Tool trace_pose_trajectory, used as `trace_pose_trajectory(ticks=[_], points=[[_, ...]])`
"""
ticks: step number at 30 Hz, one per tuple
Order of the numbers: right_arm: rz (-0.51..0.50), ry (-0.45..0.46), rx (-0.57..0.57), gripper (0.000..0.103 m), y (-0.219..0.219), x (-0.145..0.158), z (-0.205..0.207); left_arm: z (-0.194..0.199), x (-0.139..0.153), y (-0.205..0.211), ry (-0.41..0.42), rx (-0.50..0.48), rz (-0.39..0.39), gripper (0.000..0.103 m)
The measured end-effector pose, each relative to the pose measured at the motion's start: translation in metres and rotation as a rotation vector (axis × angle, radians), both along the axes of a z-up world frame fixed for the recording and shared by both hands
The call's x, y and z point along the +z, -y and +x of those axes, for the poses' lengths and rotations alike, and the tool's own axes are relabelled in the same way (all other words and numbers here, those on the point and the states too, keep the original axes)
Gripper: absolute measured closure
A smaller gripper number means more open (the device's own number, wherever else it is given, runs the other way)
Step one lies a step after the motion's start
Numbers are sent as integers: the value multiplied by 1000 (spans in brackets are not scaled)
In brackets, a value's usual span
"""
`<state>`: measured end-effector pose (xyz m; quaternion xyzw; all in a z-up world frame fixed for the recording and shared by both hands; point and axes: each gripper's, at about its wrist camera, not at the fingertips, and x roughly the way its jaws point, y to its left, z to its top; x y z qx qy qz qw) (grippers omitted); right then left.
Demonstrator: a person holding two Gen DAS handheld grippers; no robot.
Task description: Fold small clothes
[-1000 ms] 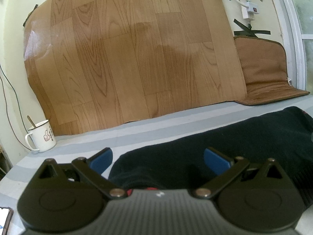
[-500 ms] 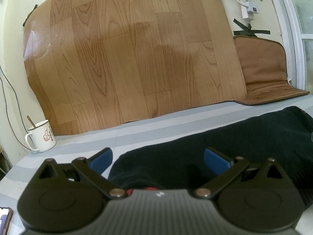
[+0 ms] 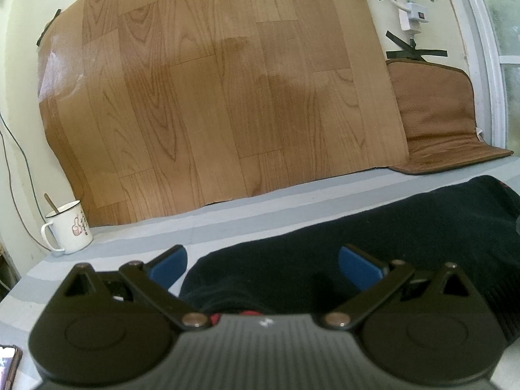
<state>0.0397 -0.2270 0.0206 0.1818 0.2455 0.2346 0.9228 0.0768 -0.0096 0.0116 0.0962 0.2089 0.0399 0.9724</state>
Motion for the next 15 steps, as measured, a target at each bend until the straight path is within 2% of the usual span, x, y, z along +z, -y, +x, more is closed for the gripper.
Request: trace_pose_trajectory(ticks=[3, 8, 15], points=[[-13, 2, -12, 0, -1, 1, -1, 1, 0, 0, -5, 4, -1, 0], [-14, 3, -79, 12, 3, 1, -4, 2, 1, 1, -16, 11, -11, 0], [-15, 3, -86, 12, 5, 2, -4, 2, 0, 0, -12, 5, -4, 0]])
